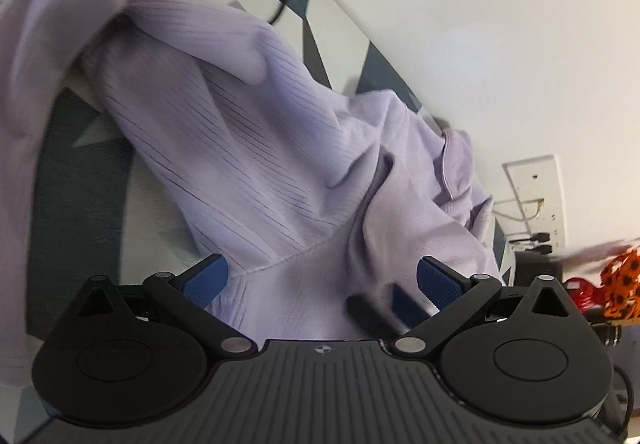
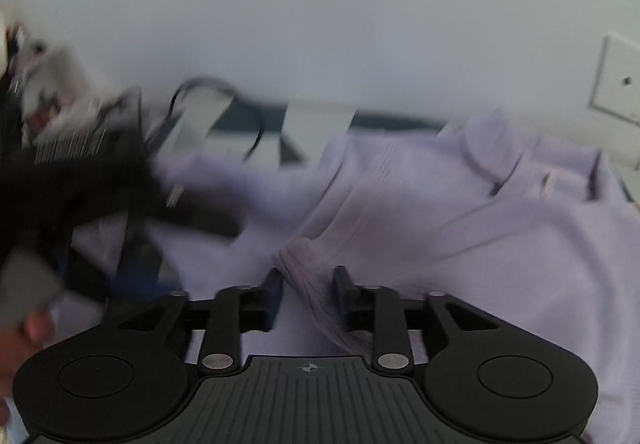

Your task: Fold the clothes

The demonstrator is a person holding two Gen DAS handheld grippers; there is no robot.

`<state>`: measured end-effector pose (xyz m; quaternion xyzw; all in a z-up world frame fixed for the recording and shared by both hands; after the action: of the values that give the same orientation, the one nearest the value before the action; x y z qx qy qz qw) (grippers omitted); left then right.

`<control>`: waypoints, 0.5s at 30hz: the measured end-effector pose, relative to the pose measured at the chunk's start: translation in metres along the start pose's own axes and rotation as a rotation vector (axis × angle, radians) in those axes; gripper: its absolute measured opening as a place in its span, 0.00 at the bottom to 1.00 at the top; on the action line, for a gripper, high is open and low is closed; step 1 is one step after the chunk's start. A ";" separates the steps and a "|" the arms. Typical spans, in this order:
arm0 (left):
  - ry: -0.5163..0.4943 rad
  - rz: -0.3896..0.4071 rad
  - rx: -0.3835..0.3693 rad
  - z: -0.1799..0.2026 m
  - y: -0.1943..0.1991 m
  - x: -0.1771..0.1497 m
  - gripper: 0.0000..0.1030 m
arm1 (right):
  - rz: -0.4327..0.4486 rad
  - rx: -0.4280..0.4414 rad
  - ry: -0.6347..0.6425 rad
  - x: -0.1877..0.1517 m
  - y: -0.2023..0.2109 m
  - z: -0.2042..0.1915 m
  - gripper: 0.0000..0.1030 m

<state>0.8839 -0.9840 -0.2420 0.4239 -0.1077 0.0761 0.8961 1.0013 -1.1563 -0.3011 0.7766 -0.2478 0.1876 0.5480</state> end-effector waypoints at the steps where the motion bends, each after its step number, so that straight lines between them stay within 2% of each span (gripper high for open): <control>1: -0.008 -0.003 0.006 0.002 -0.003 0.000 1.00 | 0.004 0.002 0.009 -0.003 0.007 0.001 0.39; 2: -0.012 -0.005 0.009 0.005 -0.006 -0.001 1.00 | 0.008 0.005 0.019 -0.006 0.013 0.001 0.47; 5: -0.022 -0.002 0.019 0.013 -0.008 0.001 1.00 | 0.026 0.011 0.042 -0.014 0.035 0.006 0.59; 8: -0.072 0.034 0.045 0.023 0.005 0.002 0.99 | 0.133 0.000 0.014 -0.010 0.083 0.035 0.65; 12: -0.138 0.141 0.112 0.035 0.037 0.007 0.99 | 0.259 -0.149 -0.010 -0.021 0.139 0.097 0.69; 15: -0.134 0.168 0.069 0.047 0.046 0.010 1.00 | 0.304 -0.292 -0.041 -0.040 0.168 0.148 0.70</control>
<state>0.8771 -0.9913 -0.1762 0.4481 -0.1995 0.1260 0.8623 0.8723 -1.3351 -0.2446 0.6464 -0.3977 0.2143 0.6149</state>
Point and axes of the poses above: each gripper's, at about its wrist camera, not at the fingertips, and y roughly against the way its jaws point, z to its right, x to its top, the point moved 8 cm from there along -y, roughly the way its jaws point, and after that the axes turned 13 degrees about -y, right-handed, at the moved point
